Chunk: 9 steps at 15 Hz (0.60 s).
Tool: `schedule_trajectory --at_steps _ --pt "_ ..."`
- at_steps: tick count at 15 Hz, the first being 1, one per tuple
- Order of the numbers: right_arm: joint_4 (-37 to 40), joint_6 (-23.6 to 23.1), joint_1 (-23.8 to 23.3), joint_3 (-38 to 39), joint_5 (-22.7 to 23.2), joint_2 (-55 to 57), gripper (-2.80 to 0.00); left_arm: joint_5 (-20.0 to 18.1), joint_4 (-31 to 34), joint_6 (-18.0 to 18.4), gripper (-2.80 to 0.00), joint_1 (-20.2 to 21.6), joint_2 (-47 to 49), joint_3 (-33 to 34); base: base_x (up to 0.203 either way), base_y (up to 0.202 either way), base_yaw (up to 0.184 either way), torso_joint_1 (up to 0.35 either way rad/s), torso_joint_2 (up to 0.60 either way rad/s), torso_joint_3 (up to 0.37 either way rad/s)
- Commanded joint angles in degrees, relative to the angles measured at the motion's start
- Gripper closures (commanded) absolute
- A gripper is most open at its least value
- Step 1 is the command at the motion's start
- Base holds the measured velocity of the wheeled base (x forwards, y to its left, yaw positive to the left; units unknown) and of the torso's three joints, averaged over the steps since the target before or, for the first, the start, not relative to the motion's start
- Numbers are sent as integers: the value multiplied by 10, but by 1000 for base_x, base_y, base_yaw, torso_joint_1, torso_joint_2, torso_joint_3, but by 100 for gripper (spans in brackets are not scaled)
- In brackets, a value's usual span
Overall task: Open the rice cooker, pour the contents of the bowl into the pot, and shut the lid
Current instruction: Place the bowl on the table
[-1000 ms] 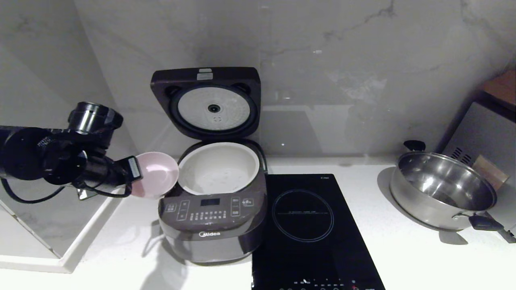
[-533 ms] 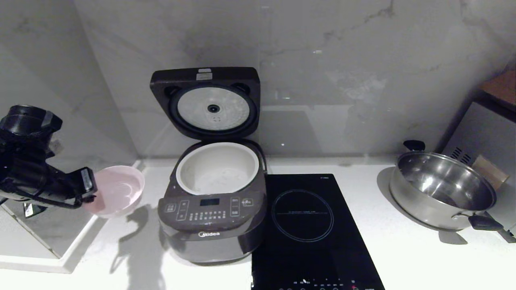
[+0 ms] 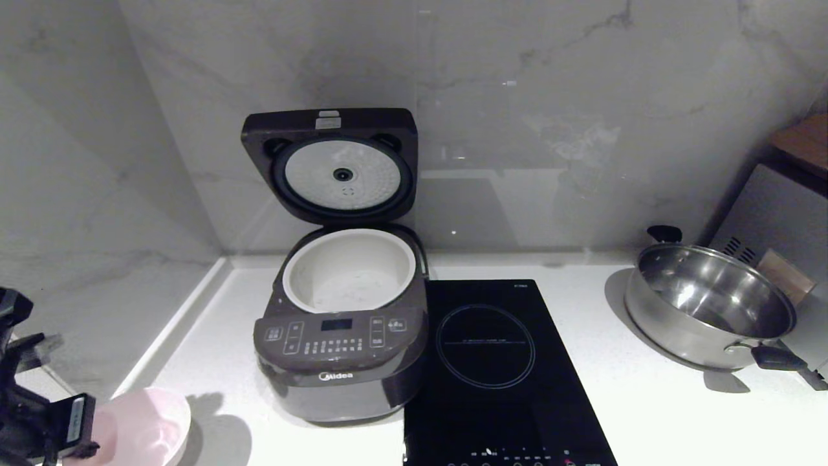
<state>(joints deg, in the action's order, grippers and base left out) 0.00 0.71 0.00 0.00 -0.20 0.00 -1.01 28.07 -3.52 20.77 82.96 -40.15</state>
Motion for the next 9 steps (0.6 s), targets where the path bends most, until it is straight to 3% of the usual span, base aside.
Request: schedule_trajectory --at_steps 1,4,9 --pt "0 0 0 0 0 0 0 -2 1 12 0 54 -3 24 0 0 0 0 0 0" --pt "0 0 0 0 0 0 0 -18 -24 37 0 152 31 37 0 0 0 0 0 0" --pt "0 0 0 0 0 0 0 -21 -186 56 0 243 183 65 0 0 0 0 0 0"
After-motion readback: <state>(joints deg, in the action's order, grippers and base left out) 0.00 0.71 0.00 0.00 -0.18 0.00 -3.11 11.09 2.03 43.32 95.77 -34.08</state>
